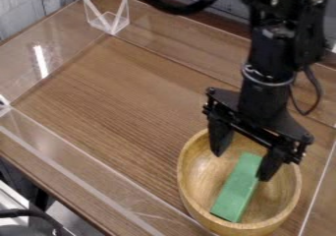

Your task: Remove the green block from inside the brown bowl and put it on the table

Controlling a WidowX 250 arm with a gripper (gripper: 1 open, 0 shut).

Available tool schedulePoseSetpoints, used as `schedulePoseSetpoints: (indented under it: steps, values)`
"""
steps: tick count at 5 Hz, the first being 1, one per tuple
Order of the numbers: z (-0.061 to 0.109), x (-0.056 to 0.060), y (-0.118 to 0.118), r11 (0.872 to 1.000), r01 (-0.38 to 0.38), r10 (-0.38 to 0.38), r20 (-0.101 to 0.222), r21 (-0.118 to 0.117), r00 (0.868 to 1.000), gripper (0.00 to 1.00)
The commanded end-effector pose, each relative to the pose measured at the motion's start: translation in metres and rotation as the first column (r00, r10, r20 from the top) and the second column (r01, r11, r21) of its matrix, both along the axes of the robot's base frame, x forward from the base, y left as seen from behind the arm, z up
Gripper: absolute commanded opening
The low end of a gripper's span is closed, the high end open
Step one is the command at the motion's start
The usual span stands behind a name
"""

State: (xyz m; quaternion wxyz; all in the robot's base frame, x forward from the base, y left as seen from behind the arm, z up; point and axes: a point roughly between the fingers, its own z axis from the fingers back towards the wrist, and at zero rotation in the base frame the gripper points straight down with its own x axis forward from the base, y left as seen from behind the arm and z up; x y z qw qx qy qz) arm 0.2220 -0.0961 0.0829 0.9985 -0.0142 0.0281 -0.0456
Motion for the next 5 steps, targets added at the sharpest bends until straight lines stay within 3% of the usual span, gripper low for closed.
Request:
schedulePoseSetpoints:
  steps: [1, 5]
  values:
    - [0.0076, 0.0057, 0.0006, 0.999, 0.011, -0.009, 0.057, -0.033, 0.998, 1.00]
    - [-0.0021, 0.0085, 0.0019, 0.997, 0.020, -0.016, 0.058, -0.068, 0.998, 1.00]
